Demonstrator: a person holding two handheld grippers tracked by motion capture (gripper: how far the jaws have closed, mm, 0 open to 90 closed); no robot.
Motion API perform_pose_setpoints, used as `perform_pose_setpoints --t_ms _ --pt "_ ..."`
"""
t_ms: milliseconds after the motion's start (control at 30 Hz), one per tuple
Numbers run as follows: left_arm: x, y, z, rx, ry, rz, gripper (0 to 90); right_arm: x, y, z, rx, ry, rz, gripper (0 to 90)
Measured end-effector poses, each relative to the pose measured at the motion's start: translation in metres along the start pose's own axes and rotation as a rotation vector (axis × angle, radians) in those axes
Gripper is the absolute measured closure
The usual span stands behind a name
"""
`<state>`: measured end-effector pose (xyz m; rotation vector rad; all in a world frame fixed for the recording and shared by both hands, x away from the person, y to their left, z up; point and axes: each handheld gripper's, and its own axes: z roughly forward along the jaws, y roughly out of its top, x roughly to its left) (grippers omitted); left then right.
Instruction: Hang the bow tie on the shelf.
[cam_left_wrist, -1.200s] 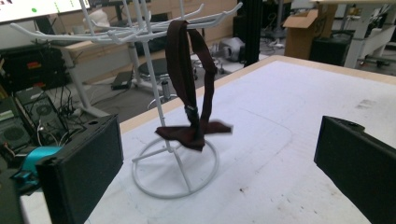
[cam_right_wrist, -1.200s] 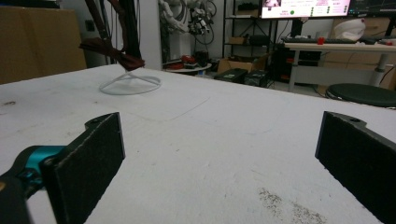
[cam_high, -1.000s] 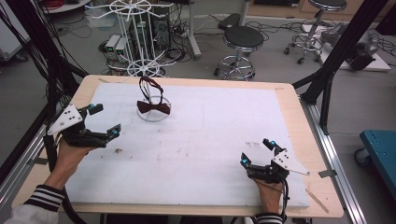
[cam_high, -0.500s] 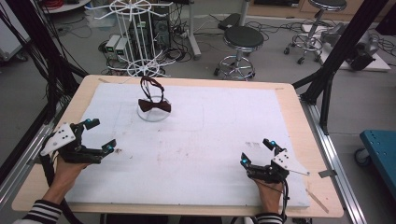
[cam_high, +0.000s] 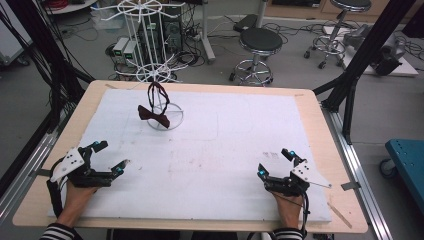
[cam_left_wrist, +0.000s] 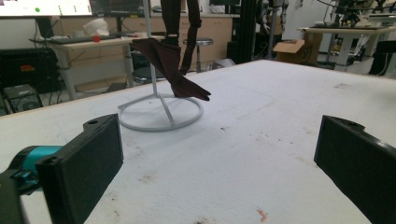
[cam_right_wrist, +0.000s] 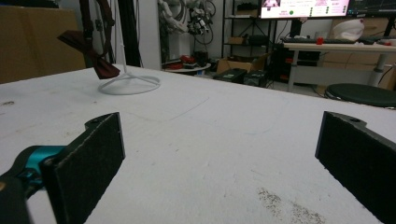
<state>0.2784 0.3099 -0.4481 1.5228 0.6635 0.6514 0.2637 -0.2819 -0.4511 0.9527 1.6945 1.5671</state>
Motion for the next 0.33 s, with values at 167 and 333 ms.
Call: perform_pose_setpoints --t_ms 167,333 --pt "0.0001 -0.0037 -0.0010 -0.026 -0.005 -0.001 1.7 -0.0003 0.0000 0.0001 0.000 0.001 0.002 0.7" --pt "-0.0004 -0.0040 -0.0015 -0.027 0.002 0.004 1.7 0.0000 0.0000 0.0000 -0.001 0.001 0.004 0.7"
